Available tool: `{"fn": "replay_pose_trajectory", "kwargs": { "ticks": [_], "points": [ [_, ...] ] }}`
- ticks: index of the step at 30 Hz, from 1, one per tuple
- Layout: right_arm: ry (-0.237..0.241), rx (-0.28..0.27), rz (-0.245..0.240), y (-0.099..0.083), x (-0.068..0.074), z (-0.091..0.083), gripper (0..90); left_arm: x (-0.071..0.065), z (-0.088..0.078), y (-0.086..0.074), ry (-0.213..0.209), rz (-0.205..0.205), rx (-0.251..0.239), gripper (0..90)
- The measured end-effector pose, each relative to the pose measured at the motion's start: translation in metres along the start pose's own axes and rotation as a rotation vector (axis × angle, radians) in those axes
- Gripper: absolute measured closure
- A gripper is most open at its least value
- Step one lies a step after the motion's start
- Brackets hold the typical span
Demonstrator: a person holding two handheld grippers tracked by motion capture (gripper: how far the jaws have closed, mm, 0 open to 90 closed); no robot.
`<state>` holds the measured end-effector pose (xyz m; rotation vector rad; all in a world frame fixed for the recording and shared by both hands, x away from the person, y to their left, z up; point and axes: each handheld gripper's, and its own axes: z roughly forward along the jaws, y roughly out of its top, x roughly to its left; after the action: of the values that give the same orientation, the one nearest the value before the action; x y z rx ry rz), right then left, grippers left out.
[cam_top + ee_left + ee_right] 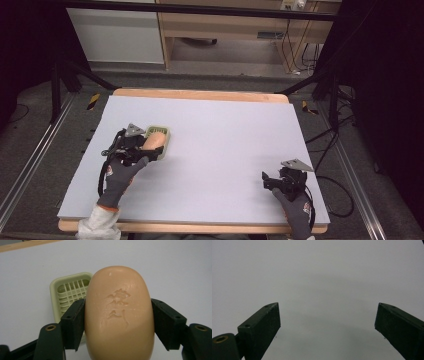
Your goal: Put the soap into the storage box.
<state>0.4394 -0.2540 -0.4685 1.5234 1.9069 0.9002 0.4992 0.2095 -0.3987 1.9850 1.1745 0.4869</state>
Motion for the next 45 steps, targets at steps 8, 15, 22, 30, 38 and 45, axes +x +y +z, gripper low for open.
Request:
{"fn": "replay_pose_trajectory", "kwargs": {
  "ticks": [8, 15, 22, 30, 38, 45],
  "points": [
    [-0.001, -0.001, -0.010, 0.000, 0.000, 0.001, 6.6, 0.005, 0.009, 0.003, 0.021, -0.002, 0.014, 31.6],
    [-0.003, 0.007, -0.009, 0.000, 0.002, 0.003, 6.6, 0.009, 0.013, 0.010, 0.030, 0.001, 0.016, 31.6],
    [-0.005, 0.007, -0.005, 0.000, 0.000, 0.003, 6.5, 0.013, 0.019, 0.016, 0.045, -0.002, 0.018, 31.6],
    [-0.008, 0.007, -0.010, 0.000, 0.000, 0.004, 6.5, 0.021, 0.028, 0.022, 0.056, -0.024, 0.013, 31.6],
    [-0.003, 0.013, -0.009, 0.000, 0.002, 0.004, 6.5, 0.027, 0.034, 0.022, 0.063, -0.040, 0.014, 31.6],
    [-0.003, 0.012, -0.009, 0.000, 0.002, 0.004, 6.5, 0.026, 0.042, 0.020, 0.073, -0.024, 0.034, 31.6]
  ]
}}
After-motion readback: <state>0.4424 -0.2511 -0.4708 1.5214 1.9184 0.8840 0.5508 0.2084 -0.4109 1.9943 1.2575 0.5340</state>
